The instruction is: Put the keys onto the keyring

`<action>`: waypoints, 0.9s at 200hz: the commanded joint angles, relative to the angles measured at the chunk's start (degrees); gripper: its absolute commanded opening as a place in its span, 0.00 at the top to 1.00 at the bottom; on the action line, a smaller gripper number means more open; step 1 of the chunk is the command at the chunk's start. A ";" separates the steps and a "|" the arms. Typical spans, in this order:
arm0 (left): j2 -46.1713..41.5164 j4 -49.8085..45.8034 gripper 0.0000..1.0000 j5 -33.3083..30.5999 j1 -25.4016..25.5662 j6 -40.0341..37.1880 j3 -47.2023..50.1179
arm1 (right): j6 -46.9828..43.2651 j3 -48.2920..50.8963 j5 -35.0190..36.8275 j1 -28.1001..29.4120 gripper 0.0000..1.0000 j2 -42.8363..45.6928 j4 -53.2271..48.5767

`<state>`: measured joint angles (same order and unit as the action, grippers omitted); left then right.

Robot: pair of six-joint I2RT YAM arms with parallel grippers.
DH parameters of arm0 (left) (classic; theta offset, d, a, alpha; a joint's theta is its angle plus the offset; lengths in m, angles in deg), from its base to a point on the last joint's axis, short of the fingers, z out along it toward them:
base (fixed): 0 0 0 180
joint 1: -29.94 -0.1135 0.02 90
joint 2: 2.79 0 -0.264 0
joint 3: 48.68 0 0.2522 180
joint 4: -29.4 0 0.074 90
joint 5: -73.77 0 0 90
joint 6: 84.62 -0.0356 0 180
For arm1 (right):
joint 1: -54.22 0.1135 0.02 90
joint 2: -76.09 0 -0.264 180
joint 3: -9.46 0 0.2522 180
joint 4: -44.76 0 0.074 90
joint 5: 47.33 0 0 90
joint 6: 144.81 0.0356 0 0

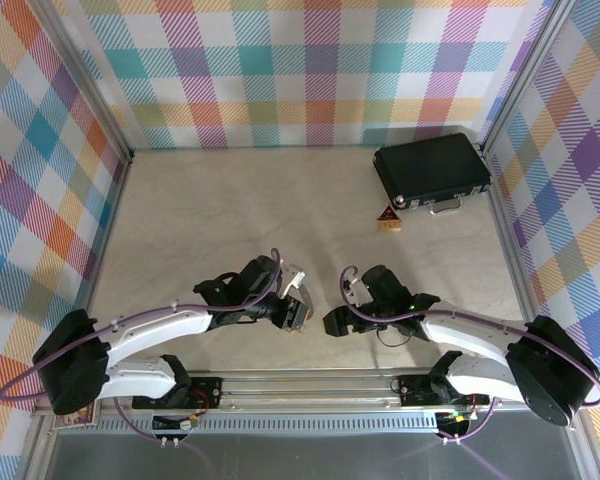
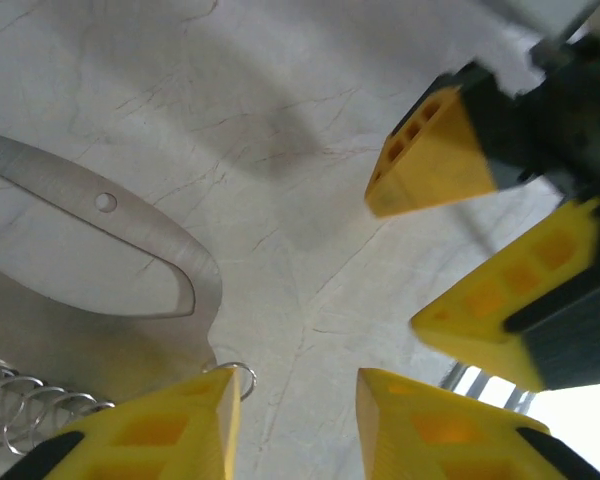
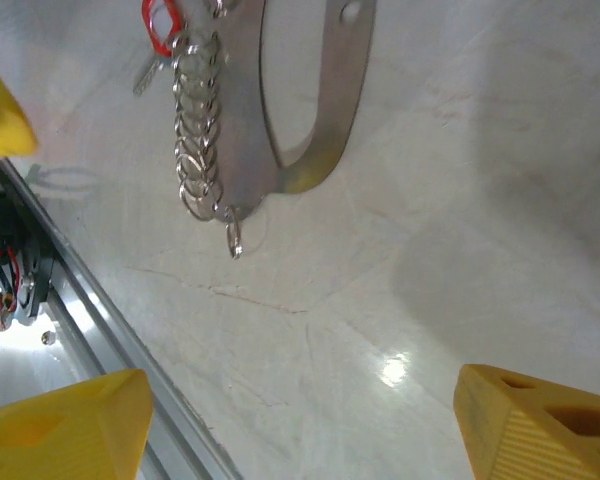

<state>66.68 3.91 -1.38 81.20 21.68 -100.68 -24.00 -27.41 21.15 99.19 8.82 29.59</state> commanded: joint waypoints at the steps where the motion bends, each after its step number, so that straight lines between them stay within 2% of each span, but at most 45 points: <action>1: -2.72 0.12 0.61 -0.67 -1.08 2.43 2.21 | 3.28 -0.58 -1.80 2.78 0.23 -3.74 5.94; 82: -15.51 3.61 0.55 -1.42 -4.06 6.02 8.26 | 5.99 -5.61 -0.55 8.41 0.38 -18.28 14.40; 139: -16.95 4.32 0.54 -1.34 -4.35 6.16 9.40 | 6.62 -8.44 1.47 10.53 0.47 -23.37 15.55; 180: -18.04 4.72 0.55 -1.28 -4.83 6.39 10.19 | 7.14 -8.96 1.78 10.84 0.57 -25.61 16.53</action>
<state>49.98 7.06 -2.41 77.27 27.27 -91.34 -17.49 -36.20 21.85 109.27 -14.21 46.29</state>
